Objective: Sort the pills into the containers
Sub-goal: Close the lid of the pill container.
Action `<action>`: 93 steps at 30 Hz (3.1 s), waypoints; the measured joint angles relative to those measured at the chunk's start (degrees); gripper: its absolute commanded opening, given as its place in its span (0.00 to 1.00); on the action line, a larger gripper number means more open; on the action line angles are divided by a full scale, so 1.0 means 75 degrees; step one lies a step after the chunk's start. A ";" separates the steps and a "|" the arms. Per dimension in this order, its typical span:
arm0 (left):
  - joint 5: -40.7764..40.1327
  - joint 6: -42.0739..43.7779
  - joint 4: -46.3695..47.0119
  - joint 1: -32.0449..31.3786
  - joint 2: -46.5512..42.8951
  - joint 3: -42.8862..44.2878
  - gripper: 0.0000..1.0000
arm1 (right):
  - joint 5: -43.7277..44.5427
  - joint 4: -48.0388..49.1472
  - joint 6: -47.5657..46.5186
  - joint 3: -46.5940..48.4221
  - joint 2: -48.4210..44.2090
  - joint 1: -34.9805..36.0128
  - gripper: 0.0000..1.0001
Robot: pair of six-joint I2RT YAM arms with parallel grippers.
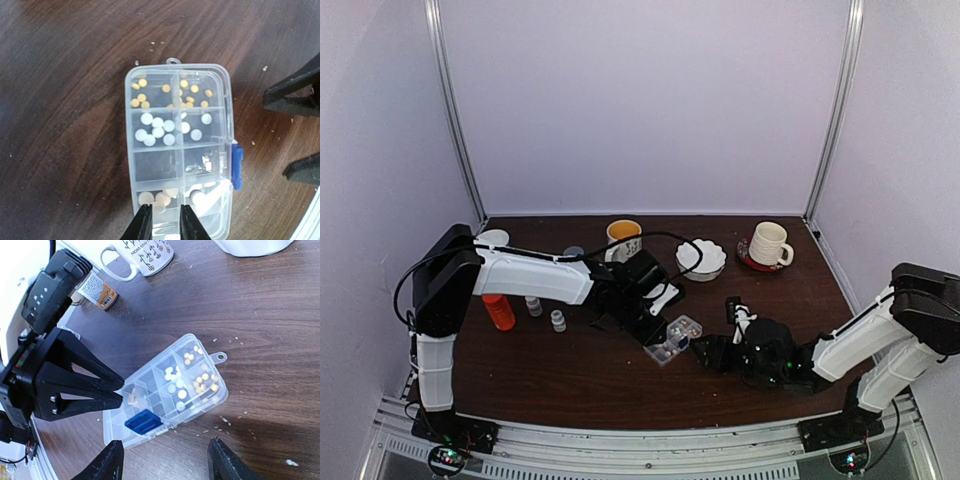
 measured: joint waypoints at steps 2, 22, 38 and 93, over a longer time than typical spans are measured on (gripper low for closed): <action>-0.0093 0.0000 -0.0009 0.0000 0.0000 0.0003 0.23 | -0.0009 -0.0102 0.0090 0.0181 0.0035 -0.0006 0.61; -0.0490 -0.0044 -0.0268 -0.0128 0.0236 0.0323 0.23 | 0.0096 -0.1982 0.0332 0.1402 0.0038 -0.0015 0.00; -0.0606 -0.0058 -0.0364 -0.0163 0.0274 0.0408 0.23 | -0.0259 -0.2841 0.0242 0.2232 0.0650 -0.0015 0.00; 0.0175 0.0041 -0.0490 0.0143 0.0839 0.1099 0.30 | -0.0495 -0.1498 0.0664 0.1440 0.1314 -0.0047 0.00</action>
